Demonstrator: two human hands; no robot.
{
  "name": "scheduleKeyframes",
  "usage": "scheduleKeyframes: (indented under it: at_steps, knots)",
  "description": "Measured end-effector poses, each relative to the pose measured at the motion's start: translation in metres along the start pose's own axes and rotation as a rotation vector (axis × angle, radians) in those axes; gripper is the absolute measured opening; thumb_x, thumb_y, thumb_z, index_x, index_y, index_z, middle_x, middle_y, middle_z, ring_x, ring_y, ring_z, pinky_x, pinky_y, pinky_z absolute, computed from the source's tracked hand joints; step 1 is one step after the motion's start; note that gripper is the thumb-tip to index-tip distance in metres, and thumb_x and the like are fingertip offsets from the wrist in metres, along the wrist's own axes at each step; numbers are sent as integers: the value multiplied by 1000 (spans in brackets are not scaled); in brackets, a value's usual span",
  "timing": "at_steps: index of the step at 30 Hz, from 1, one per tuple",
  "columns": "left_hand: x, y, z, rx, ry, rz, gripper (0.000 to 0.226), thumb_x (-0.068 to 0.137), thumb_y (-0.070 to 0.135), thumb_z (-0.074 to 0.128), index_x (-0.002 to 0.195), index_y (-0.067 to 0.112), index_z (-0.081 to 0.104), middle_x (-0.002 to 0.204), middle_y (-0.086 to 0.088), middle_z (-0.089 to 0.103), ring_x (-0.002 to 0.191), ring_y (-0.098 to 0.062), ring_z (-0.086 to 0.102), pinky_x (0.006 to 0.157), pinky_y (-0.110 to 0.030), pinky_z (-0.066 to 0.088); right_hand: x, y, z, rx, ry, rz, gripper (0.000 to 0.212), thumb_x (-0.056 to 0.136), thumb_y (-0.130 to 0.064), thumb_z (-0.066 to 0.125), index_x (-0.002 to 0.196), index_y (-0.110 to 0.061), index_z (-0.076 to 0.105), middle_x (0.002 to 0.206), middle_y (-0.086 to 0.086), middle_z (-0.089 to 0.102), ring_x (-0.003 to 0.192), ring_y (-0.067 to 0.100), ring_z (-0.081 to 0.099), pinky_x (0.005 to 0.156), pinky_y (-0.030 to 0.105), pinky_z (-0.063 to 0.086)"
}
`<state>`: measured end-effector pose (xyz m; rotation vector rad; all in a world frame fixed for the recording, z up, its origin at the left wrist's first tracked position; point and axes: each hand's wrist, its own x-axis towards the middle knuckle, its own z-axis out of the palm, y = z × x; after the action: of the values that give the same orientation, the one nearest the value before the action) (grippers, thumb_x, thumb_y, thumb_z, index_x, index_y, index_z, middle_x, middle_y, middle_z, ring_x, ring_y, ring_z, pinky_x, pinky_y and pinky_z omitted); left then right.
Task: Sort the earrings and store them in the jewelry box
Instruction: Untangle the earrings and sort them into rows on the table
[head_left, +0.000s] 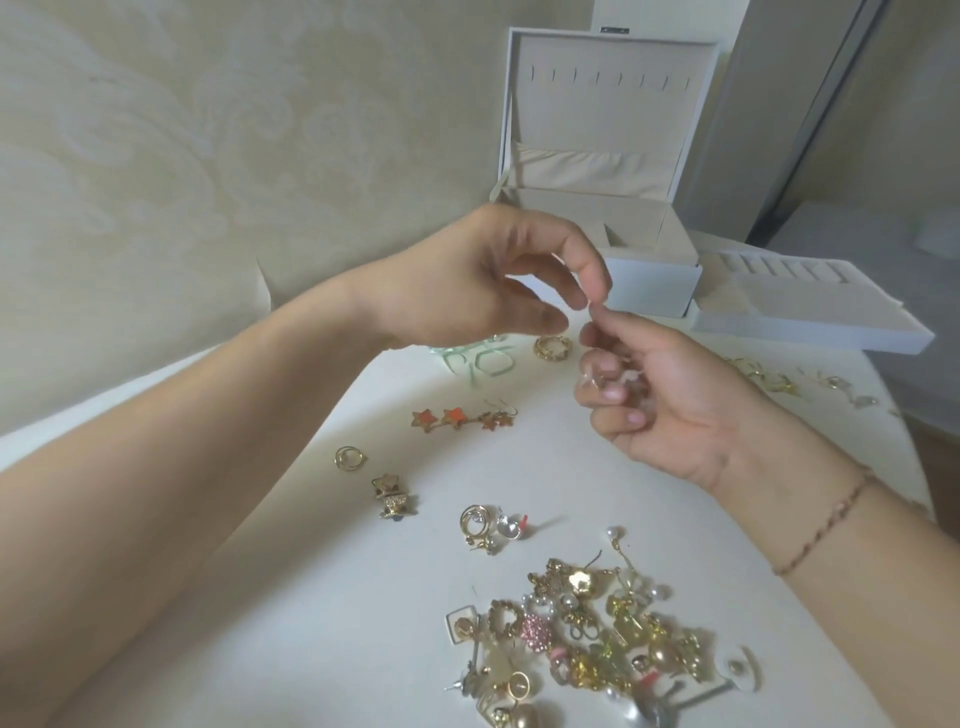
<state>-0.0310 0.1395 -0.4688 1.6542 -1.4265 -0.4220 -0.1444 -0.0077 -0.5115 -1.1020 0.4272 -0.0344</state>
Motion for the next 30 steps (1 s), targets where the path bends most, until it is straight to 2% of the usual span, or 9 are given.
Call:
scheduleKeyframes:
  at_steps: [4, 8, 13, 17, 19, 21, 23, 25, 30]
  knots:
    - [2, -5, -3, -35, 100, -39, 18, 81, 6, 64, 95, 18, 67, 94, 12, 67, 95, -28, 66, 84, -29, 51, 13, -4, -3, -326, 108, -242, 34, 94, -38, 58, 70, -15, 54, 46, -4, 29, 47, 16, 33, 41, 20, 21]
    - [2, -8, -4, -68, 94, -51, 18, 81, 3, 61, 98, 7, 67, 89, -11, 68, 90, -29, 64, 81, -38, 47, 23, 18, -1, -641, 176, -488, 39, 94, -42, 57, 63, -19, 61, 43, -9, 42, 47, 18, 38, 49, 27, 34]
    - [1, -4, -5, -71, 78, -31, 14, 84, 4, 62, 97, 2, 65, 86, 9, 67, 83, -19, 64, 78, -37, 48, 22, 25, -6, -623, 155, -521, 38, 98, -36, 52, 68, -17, 66, 62, 1, 55, 58, 13, 52, 56, 18, 42]
    - [1, -5, -10, -109, 80, -24, 11, 84, 11, 66, 94, 8, 65, 92, -3, 66, 81, -19, 64, 79, -37, 49, 15, 14, -21, -466, 53, -528, 27, 99, -16, 51, 79, -10, 70, 82, 8, 70, 87, 21, 68, 87, 29, 53]
    - [0, -4, -15, -103, 66, -28, 13, 83, 15, 69, 94, 10, 65, 92, -2, 66, 78, -19, 64, 76, -34, 49, 9, 6, -30, -559, 63, -582, 18, 95, -11, 56, 84, -13, 71, 83, 1, 69, 80, 13, 64, 79, 22, 52]
    - [-3, -3, -24, 47, 4, -37, 11, 85, 12, 69, 96, 14, 67, 86, 6, 68, 73, -17, 63, 70, -25, 49, 4, 4, -35, -817, 106, -623, 9, 90, -21, 64, 87, -22, 71, 77, -15, 65, 63, 6, 52, 61, 14, 45]
    - [-6, -6, -30, 354, -153, -90, 18, 87, 11, 72, 100, 22, 69, 88, 11, 67, 72, -14, 62, 66, -17, 47, 4, 9, -38, -1202, 139, -607, 19, 82, -48, 63, 92, -33, 70, 89, -21, 63, 65, 1, 51, 68, 22, 48]
    - [-8, -12, -28, 579, -352, -233, 21, 87, 24, 73, 104, 34, 66, 95, 14, 62, 78, -13, 61, 68, -25, 51, 6, 17, -36, -1507, 154, -547, 37, 77, -66, 56, 101, -39, 67, 104, -20, 58, 84, -2, 55, 81, 31, 48]
    - [-7, -23, -10, 651, -485, -357, 19, 87, 43, 67, 103, 47, 60, 101, 21, 52, 81, -1, 58, 79, -42, 55, 3, 28, -28, -1537, 45, -680, 23, 89, -45, 60, 103, -29, 68, 104, -14, 55, 98, 12, 55, 85, 39, 49]
